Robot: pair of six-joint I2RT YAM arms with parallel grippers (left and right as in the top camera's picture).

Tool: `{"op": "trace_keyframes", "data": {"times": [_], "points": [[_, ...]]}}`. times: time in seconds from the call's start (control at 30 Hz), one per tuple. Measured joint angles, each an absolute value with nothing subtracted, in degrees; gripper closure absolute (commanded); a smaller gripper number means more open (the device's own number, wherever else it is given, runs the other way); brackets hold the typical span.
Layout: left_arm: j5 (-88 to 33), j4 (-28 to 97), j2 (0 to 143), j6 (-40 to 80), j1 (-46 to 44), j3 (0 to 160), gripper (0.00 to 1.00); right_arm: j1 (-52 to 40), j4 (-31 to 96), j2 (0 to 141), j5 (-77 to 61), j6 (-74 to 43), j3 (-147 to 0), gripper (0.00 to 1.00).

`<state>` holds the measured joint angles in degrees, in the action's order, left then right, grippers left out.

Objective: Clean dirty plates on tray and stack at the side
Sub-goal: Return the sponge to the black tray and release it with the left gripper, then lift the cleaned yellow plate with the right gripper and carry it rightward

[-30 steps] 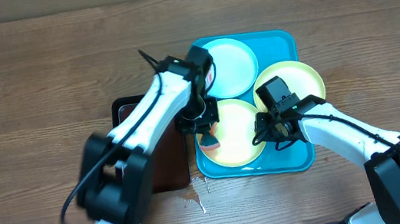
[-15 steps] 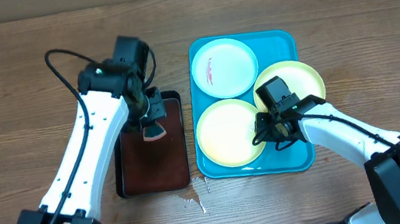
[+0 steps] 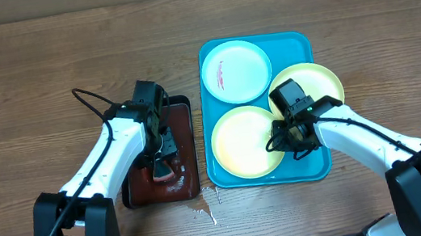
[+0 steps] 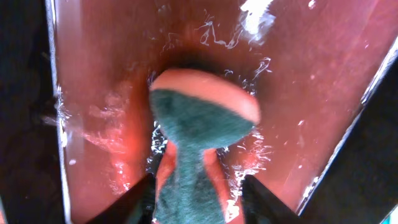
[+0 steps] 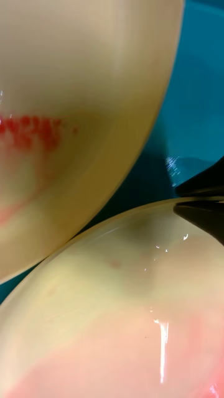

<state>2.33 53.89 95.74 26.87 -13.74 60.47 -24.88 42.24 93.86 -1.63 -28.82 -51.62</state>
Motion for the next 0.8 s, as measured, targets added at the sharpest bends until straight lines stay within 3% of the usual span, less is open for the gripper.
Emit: {"op": "trace_keyframes", "data": {"times": [0.3,0.5,0.8], "points": [[0.78,65.52,95.37,26.74,-8.19,71.0,0.34,-25.3,56.69,91.96,0.67,-19.66,-66.28,0.96],[0.38,74.59,92.92,26.02,-2.0,83.53,0.05,-31.0,58.19,91.85,2.94,-14.33,-77.38,0.96],[0.38,84.53,90.39,25.47,4.12,96.62,0.0,-46.78,47.07,91.83,13.91,-12.62,-80.01,0.96]]}}
